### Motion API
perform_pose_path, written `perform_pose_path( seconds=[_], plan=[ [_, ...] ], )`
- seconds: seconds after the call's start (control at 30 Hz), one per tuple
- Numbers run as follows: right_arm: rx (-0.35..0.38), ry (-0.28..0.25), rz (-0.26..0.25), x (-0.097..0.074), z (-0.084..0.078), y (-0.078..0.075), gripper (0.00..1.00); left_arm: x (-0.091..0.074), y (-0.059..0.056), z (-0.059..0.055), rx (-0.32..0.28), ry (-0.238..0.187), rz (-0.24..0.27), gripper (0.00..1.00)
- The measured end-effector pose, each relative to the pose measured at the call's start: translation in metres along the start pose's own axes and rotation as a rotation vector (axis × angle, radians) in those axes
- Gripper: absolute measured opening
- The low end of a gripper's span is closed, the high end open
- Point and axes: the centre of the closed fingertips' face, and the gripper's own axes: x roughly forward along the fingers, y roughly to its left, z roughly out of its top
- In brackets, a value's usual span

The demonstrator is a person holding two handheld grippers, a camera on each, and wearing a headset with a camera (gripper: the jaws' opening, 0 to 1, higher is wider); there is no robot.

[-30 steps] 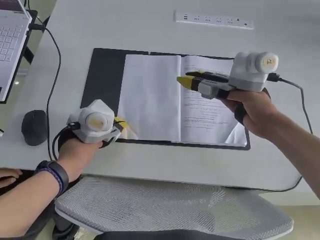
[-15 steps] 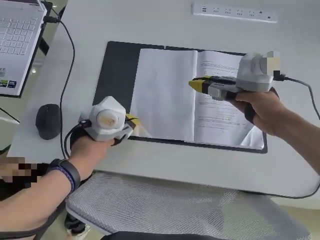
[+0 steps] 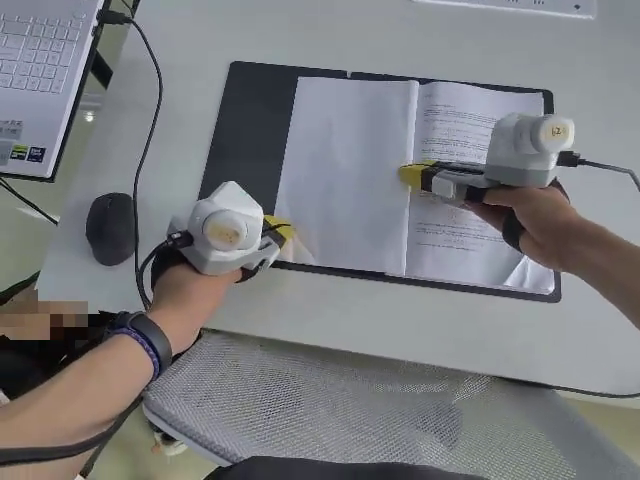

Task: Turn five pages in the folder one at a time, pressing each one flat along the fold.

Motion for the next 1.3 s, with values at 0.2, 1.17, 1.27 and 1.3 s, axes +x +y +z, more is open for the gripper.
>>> perform_pose_path(
  seconds=[0.2, 1.17, 1.27, 1.3],
  plan=[
    [0.02, -0.023, 0.049, -0.001, 0.003, -0.001, 0.0, 0.0, -0.001, 0.001, 0.002, 0.005, -0.002, 0.0],
    [0.247, -0.185, -0.06, 0.042, 0.095, -0.104, 0.0, -0.005, -0.004, 0.003, -0.026, 0.003, 0.0, 0.0],
    [0.318, -0.246, -0.066, 0.042, 0.104, -0.113, 0.0, -0.005, -0.004, 0.003, -0.031, 0.0, 0.002, 0.0],
    [0.329, -0.255, -0.068, 0.042, 0.105, -0.114, 0.0, -0.005, -0.004, 0.003, -0.031, 0.0, 0.002, 0.0]
  ],
)
